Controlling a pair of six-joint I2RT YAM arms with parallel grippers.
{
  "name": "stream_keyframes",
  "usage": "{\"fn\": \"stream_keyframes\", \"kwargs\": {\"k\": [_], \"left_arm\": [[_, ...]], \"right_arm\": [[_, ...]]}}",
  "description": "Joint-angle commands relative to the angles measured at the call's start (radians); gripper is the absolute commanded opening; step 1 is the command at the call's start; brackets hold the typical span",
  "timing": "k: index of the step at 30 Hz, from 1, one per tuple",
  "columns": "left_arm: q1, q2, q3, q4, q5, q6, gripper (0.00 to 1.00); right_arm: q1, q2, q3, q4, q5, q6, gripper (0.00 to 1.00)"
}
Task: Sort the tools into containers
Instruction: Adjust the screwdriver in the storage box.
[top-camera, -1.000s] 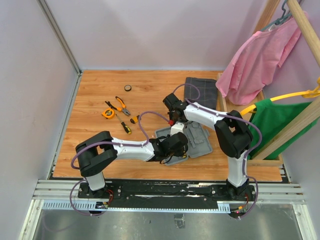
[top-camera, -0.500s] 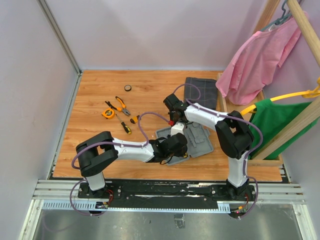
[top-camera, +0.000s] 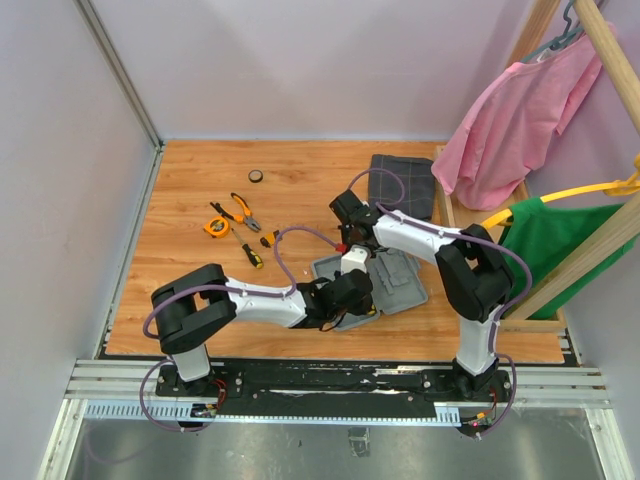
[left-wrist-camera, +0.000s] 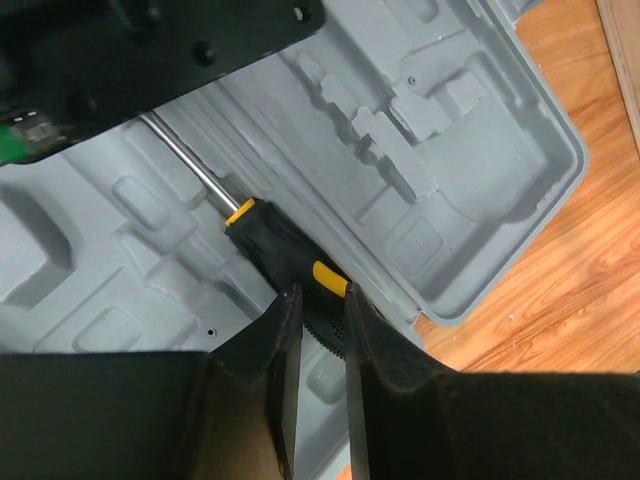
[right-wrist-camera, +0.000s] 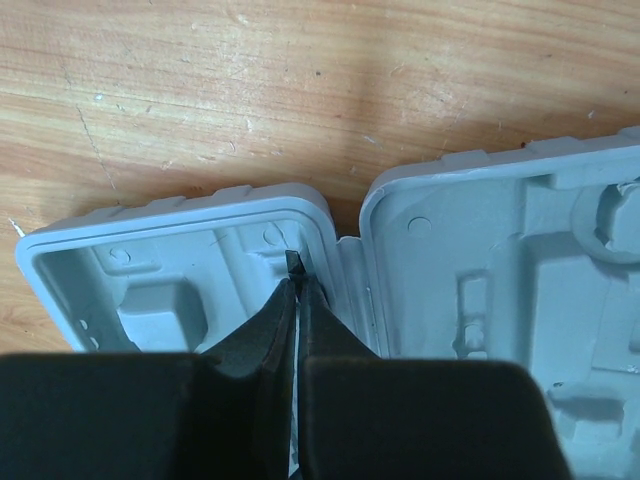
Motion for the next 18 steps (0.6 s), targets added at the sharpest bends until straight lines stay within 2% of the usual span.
{"fn": "stream_keyframes", "kwargs": {"k": [1,9,18], "left_arm": [[-0.002,0.196,-0.203,-0.546,0.345,-0.010,0.00],[-0.003,0.009,-0.286,-0.628,0.272,-0.100,0.00],[-0.003,-0.065,-0.221,-0.665,0.184,-0.155,0.06]], "right_arm": [[0.100,0.160,-0.225,-0.128,0.069,0.054,0.01],[0.096,-0.036,-0.159,-0.180,0.049,0.032,0.01],[0.094,-0.078,-0.066,-0.186,0.006,0.003,0.01]]}}
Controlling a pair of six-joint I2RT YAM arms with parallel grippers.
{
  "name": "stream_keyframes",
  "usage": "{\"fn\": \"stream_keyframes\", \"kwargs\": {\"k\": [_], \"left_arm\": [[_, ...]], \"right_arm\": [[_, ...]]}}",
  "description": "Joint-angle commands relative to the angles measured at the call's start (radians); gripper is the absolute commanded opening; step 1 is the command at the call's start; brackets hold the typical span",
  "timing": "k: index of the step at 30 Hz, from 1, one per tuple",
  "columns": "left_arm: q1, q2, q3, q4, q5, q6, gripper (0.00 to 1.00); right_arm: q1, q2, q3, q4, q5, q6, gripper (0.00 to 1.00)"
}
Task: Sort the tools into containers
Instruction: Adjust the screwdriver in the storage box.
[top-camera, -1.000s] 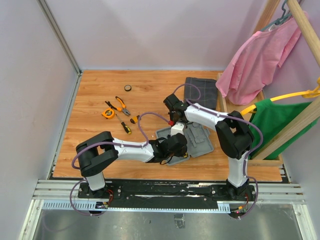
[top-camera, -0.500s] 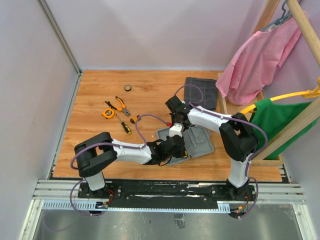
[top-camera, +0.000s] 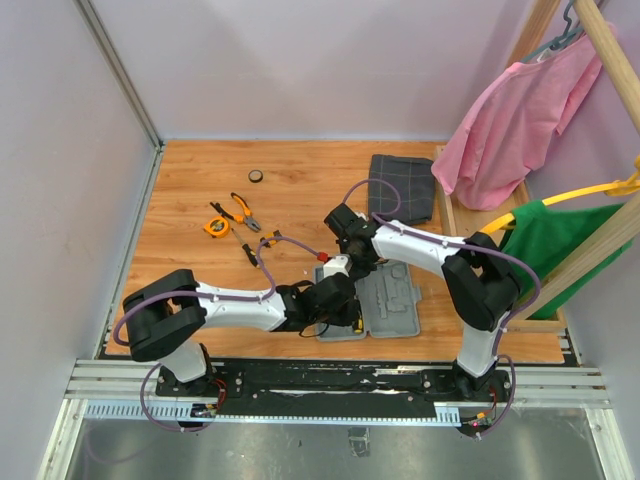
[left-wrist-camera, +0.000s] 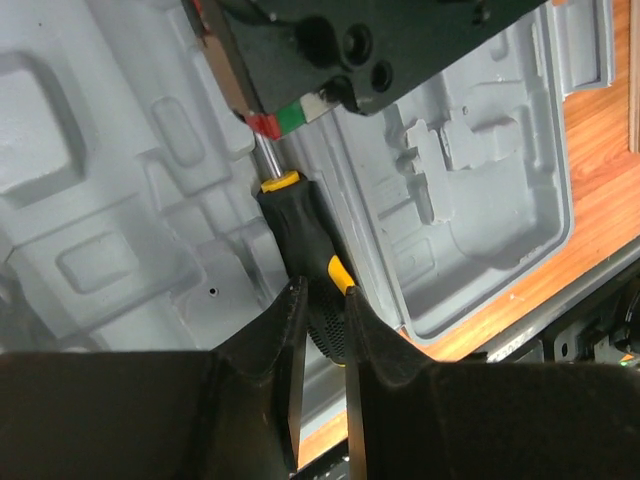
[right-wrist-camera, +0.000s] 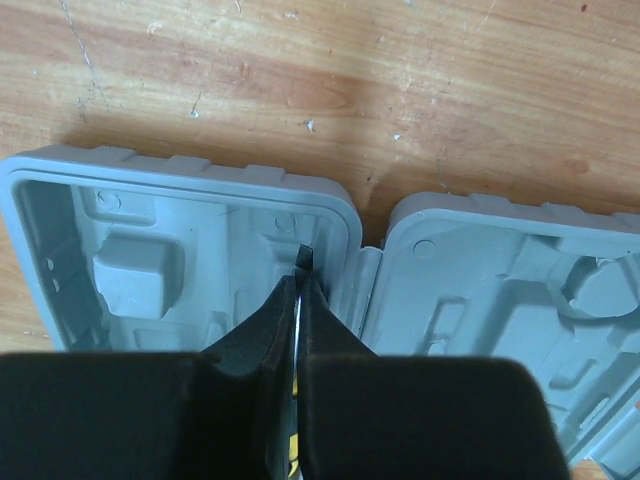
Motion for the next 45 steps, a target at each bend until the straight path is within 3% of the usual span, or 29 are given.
{"fn": "stream_keyframes", "kwargs": {"k": [1,13,22,27,31,35,40,45], "left_arm": [[-0.009,0.104,-0.080,-0.567,0.020,0.024,0.08],[-0.008,-0.029,0.077,-0.623,-0.140,0.021,0.25],[-0.007,-0.122,0.144,-0.562,-0.161,0.080,0.41],[-0.008,-0.196,0.140,-0.504,-0.157,0.099,0.45],[-0.004,-0.274,0.114,-0.469,-0.180,0.100,0.48],[0.053,-0.356,0.034,-0.413,-0.152,0.103,0.50],[0.149,-0.432,-0.073,-0.363,-0.105,0.120,0.50],[0.219,-0.468,-0.148,-0.337,-0.083,0.138,0.50]], "right_arm": [[0.016,0.033,0.009,-0.131,-0.033,-0.020,0.01],[-0.002,-0.077,0.062,-0.080,-0.112,-0.032,0.04],[-0.005,-0.185,0.006,-0.039,-0.081,-0.043,0.07],[-0.005,-0.249,-0.093,0.020,-0.045,-0.045,0.19],[-0.005,-0.286,-0.182,0.085,-0.080,-0.023,0.32],[-0.005,-0.304,-0.274,0.186,-0.148,0.039,0.39],[-0.006,-0.322,-0.354,0.306,-0.206,0.103,0.40],[-0.006,-0.289,-0.325,0.265,-0.156,0.117,0.35]]}}
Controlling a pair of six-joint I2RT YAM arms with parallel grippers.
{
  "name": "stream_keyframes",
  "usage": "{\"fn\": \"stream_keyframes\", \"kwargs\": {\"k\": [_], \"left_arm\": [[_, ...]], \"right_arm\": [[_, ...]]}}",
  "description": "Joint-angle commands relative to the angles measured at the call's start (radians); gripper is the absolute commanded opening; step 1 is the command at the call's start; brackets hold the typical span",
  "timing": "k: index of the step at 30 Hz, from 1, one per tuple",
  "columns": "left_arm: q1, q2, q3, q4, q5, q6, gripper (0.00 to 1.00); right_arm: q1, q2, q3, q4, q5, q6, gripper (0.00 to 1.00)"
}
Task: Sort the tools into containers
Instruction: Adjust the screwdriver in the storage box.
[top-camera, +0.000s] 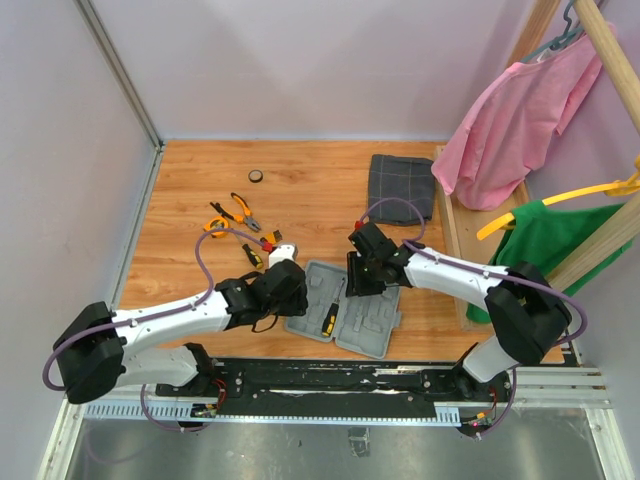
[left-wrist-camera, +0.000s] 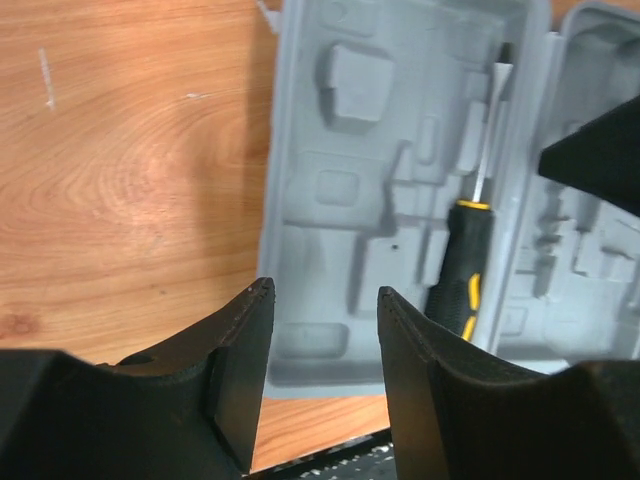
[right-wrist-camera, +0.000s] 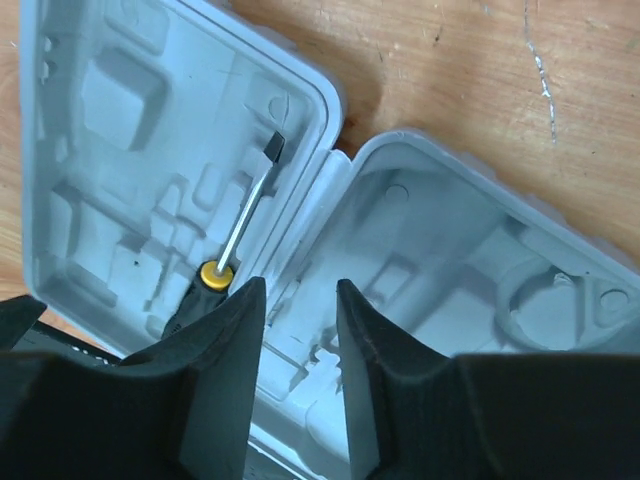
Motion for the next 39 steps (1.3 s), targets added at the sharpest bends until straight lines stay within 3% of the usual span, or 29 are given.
{"fn": "stream_keyframes", "kwargs": {"k": [1,6,15,22,28,39], "left_arm": [[0.047,-0.031,-0.047,0.059,0.026,0.037,0.50],[0.059,0.015,-0.057,0.069,0.013,0.077,0.50],[0.121,0.090,-0.046,0.121,0.003,0.158,0.50],[0.164,0.120,-0.059,0.205,0.075,0.215,0.49],[0.165,0.169,-0.076,0.260,0.142,0.227,0.43],[0.165,0.238,-0.102,0.292,0.187,0.193,0.24]], "right_arm": [[-0.008,0.017,0.032,0.005,0.036,0.035,0.33],[-0.018,0.067,0.072,-0.018,0.064,0.018,0.25],[-0.038,0.091,0.170,-0.031,0.082,-0.087,0.25],[-0.069,0.136,0.272,-0.100,0.078,-0.161,0.25],[-0.062,0.114,0.240,-0.126,0.015,-0.104,0.31],[0.004,0.134,0.220,-0.100,-0.008,-0.026,0.24]]}}
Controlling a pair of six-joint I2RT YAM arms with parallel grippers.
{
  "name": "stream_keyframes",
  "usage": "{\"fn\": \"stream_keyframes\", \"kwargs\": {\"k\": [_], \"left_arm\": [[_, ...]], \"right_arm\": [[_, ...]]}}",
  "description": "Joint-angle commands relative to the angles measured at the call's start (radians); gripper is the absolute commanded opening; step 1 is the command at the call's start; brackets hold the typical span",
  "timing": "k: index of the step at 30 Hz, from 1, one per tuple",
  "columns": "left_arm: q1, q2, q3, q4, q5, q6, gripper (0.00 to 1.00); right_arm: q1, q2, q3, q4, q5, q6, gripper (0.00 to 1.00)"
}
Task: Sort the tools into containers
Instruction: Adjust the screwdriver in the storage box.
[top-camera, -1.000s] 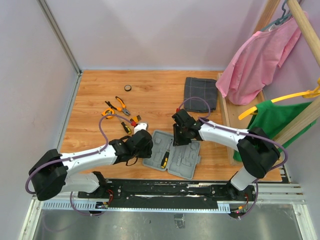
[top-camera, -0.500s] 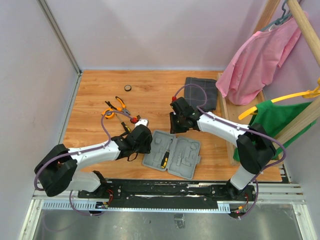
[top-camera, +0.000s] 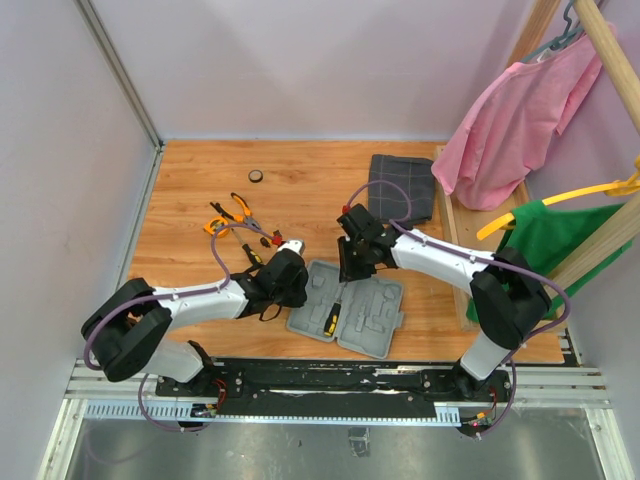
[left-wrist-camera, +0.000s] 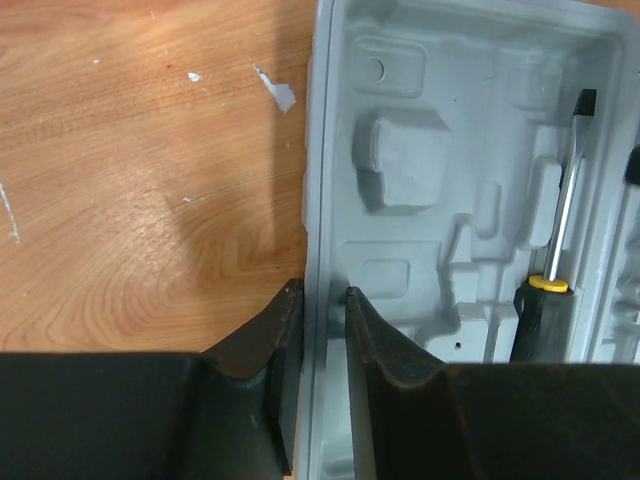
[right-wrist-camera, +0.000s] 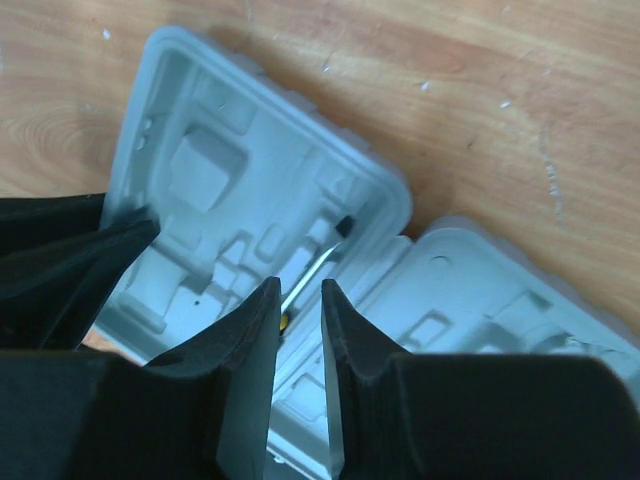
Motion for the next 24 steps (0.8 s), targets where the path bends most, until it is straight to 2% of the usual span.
{"fn": "stream_keyframes", "kwargs": {"k": [1,10,24], "left_arm": [[0.005,0.034,-0.029,-0.001,0.035,-0.006,0.22],[0.005,0.034,-0.038,-0.024,0.022,-0.033,0.16],[0.005,0.038,-0.034,-0.043,0.010,-0.037,0.15]], "right_arm": [[0.030,0.018,0.016,-0.020,-0.001,0.041,0.23],[0.051,0.062,0.097,-0.197,0.123,0.077,0.19],[0.051,0.116,0.087,-0.134,0.070,0.052,0.14]]}}
